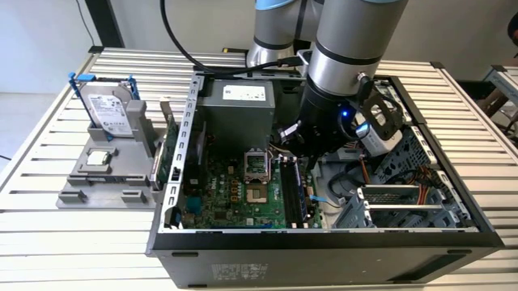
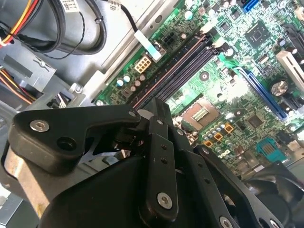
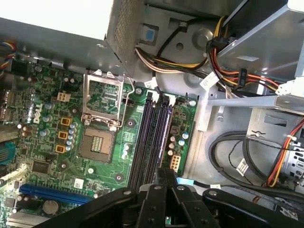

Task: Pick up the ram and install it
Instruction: 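Press down the ram until it locks into place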

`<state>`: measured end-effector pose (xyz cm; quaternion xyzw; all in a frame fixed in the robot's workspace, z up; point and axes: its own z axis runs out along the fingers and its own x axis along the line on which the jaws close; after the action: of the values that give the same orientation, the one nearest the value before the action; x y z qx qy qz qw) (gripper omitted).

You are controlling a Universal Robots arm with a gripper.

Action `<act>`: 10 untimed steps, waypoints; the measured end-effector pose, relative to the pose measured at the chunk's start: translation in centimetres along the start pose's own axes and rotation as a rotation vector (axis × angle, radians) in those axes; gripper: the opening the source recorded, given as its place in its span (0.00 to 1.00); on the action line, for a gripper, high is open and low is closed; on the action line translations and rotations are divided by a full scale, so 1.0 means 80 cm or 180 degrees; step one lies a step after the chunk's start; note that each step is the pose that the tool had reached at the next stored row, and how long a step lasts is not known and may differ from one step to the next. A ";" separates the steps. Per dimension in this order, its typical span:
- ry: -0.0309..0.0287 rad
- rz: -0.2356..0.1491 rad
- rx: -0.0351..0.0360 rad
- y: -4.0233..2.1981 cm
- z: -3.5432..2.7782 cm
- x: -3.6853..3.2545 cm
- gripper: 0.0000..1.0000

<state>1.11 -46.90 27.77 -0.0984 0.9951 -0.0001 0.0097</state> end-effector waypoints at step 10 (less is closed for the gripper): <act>-0.0012 -0.0279 -0.0061 0.0000 0.0009 0.0001 0.00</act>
<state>1.11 -46.90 27.70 -0.1420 0.9898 0.0092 0.0107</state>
